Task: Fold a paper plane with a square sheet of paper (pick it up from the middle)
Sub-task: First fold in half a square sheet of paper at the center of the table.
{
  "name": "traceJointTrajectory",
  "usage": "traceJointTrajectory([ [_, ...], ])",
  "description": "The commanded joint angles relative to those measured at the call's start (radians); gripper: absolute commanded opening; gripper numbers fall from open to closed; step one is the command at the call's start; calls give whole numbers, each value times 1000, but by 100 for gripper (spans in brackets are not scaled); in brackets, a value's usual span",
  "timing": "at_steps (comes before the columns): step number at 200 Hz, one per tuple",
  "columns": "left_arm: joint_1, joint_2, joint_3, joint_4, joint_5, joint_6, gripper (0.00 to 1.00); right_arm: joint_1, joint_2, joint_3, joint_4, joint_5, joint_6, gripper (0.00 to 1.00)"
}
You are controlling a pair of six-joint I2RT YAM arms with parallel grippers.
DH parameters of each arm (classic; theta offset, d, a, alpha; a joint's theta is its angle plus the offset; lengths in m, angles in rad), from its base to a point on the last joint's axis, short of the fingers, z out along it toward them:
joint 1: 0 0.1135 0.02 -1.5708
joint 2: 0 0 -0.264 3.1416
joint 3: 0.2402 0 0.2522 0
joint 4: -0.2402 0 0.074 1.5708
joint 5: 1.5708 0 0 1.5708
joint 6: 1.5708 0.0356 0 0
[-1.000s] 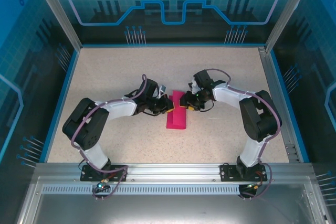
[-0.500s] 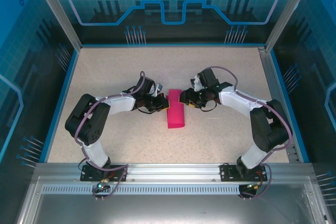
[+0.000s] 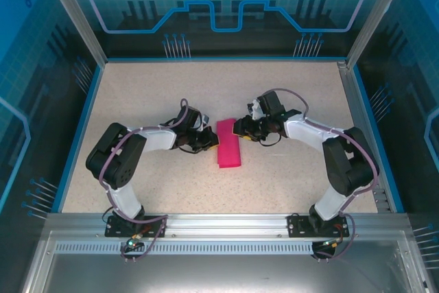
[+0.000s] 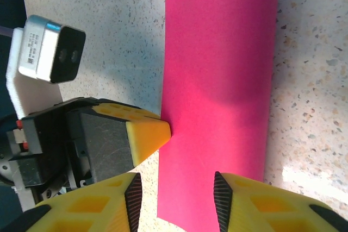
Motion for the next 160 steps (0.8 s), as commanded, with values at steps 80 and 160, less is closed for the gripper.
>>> traceJointTrajectory([
  [80, -13, 74, -20, 75, -36, -31, 10, 17, 37, -12, 46, -36, 15, 41],
  [160, -69, 4, -64, 85, -159, -97, 12, 19, 71, -1, 27, -21, 3, 41],
])
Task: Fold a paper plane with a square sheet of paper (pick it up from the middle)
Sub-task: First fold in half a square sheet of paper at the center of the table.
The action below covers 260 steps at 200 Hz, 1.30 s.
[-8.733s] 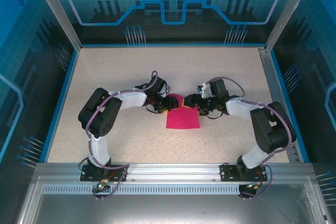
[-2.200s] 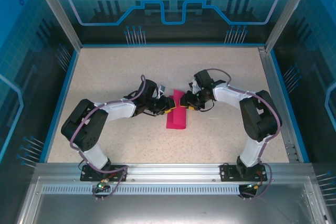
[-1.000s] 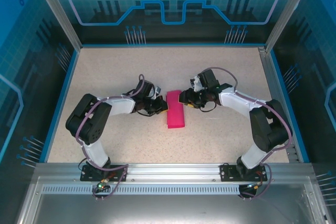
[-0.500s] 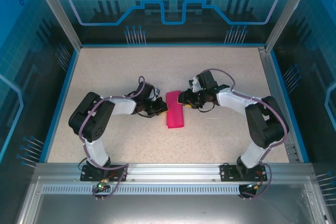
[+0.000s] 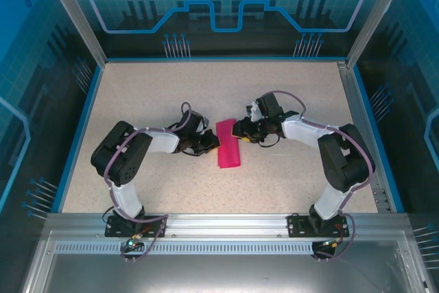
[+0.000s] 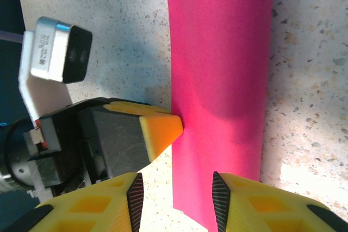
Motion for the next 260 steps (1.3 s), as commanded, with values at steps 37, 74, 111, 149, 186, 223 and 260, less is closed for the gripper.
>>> traceJointTrajectory([
  [37, -46, -33, -25, -21, -102, -47, 12, 22, 45, 9, -6, -7, -9, 41],
  [74, -58, -76, -28, -21, -99, -51, 12, 19, 67, 21, -40, 22, -24, 41],
  [111, -75, -90, -23, -16, -97, -65, 13, 20, 107, 31, -50, 26, -29, 42],
  [149, -88, -81, -30, -15, -118, -81, 13, 15, 119, 25, -55, 33, -42, 42],
  [186, -91, -91, -29, -61, -160, -69, 12, 12, 95, 33, -68, 14, -56, 45],
  [223, -90, -93, -19, -111, -197, -37, 13, 11, 74, 49, -96, 17, -71, 47],
  [260, -91, -70, -8, -88, -179, -36, 13, 11, 73, 50, -101, 19, -74, 48],
])
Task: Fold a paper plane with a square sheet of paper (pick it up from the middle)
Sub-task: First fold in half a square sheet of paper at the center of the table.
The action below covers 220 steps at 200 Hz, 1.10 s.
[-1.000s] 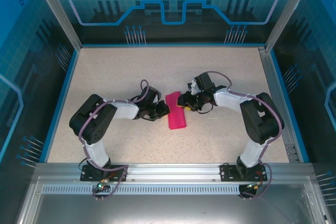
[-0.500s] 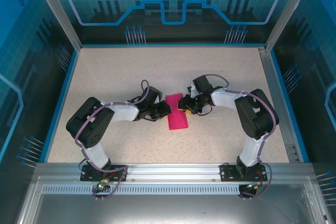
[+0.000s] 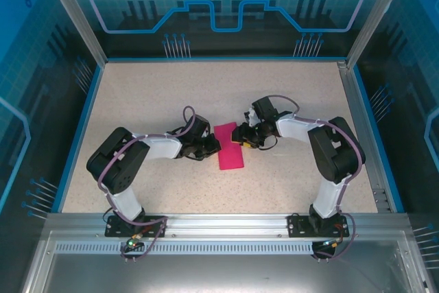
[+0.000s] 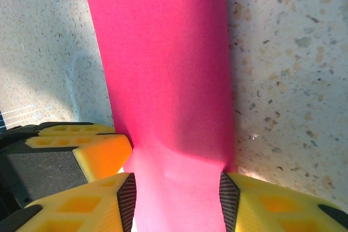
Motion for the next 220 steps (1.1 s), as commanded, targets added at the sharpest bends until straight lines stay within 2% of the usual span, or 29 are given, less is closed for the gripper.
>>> traceJointTrajectory([
  [1, -5, -1, 11, -12, -10, 21, 13, 2, -25, 21, -37, -12, -19, 48],
  [51, -6, -1, 1, 43, 29, 10, 13, 2, -35, 20, -56, 6, -26, 48],
  [108, -7, 5, 16, 1, 15, 25, 13, -7, -64, 21, -71, 26, -29, 50],
  [171, -7, 16, 8, 28, 36, 14, 14, -10, -70, 28, -87, 21, -39, 56],
  [220, -8, 19, 11, 24, 30, 20, 14, -8, -66, 24, -87, 19, -41, 56],
])
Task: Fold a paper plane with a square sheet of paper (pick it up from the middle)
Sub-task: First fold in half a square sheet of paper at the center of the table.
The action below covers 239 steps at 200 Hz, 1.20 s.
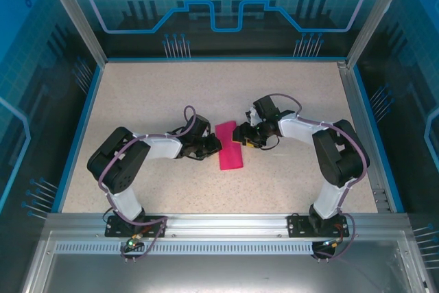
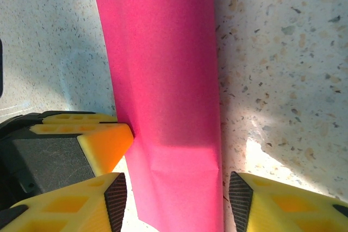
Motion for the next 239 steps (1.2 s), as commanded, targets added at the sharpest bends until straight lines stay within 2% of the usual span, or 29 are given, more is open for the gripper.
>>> traceJointTrajectory([
  [1, -7, 14, 11, -3, 18, 11, 14, -5, -20, 23, -30, -9, -15, 56],
  [46, -8, 41, 8, -6, 16, 6, 15, 2, -11, 34, -40, -8, -20, 55],
  [94, -9, 48, -3, -19, 1, 9, 14, 13, -2, 84, -63, -22, -35, 29],
  [118, -9, 47, 1, -26, -1, 12, 14, 14, 8, 88, -19, -89, -29, 24],
  [172, -9, 57, 11, -32, 4, 16, 14, 14, 92, 89, 46, -172, -17, 23],
  [239, -10, 68, 12, -45, 4, 20, 14, -22, 156, 25, 69, -164, -54, 24],
])
